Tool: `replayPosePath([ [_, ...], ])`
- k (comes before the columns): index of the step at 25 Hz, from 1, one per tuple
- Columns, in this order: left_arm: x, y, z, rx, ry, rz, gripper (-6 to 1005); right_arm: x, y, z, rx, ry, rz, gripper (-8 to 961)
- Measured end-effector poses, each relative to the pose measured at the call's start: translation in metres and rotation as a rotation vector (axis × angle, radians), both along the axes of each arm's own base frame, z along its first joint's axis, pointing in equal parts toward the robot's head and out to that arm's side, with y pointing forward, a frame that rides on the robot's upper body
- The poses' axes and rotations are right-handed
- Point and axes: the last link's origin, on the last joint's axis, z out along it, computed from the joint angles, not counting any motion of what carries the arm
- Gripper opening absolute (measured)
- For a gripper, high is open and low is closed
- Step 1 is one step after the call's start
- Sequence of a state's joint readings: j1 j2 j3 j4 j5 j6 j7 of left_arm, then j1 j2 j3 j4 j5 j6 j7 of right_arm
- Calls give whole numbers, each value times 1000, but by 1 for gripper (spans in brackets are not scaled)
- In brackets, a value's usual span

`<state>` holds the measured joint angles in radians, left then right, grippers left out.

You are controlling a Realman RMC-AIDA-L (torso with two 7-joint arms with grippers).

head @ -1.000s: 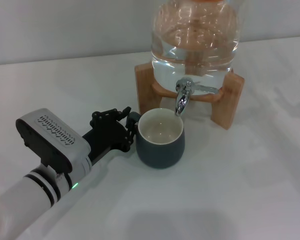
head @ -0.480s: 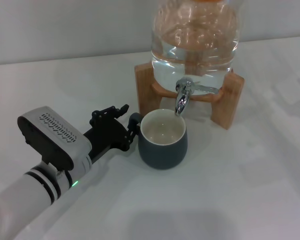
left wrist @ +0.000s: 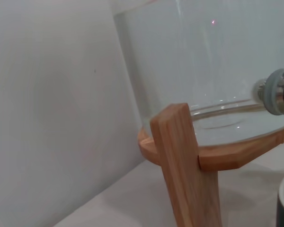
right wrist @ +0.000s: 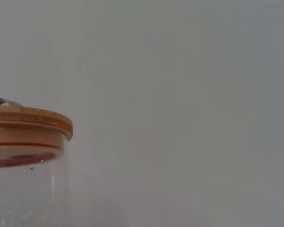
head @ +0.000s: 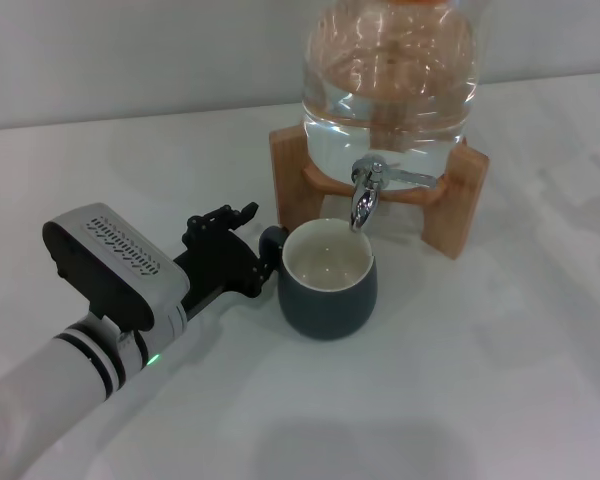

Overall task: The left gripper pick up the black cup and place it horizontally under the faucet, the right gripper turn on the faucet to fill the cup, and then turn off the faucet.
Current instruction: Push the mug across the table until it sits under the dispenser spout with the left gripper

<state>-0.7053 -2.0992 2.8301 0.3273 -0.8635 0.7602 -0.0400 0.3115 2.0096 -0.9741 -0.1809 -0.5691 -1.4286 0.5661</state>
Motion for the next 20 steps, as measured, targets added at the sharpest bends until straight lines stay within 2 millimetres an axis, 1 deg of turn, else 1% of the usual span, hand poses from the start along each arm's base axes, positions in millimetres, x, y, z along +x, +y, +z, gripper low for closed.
replayPosePath([
  [1, 0, 0, 0, 0, 0, 0, 366, 0, 0, 0, 0, 0, 0, 864],
  [6, 1, 0, 0, -2, -2, -1, 460, 0, 1, 0, -1, 0, 0, 864],
  [20, 1, 0, 0, 2, -6, 5, 479, -1, 2, 0, -1, -1, 3, 864],
])
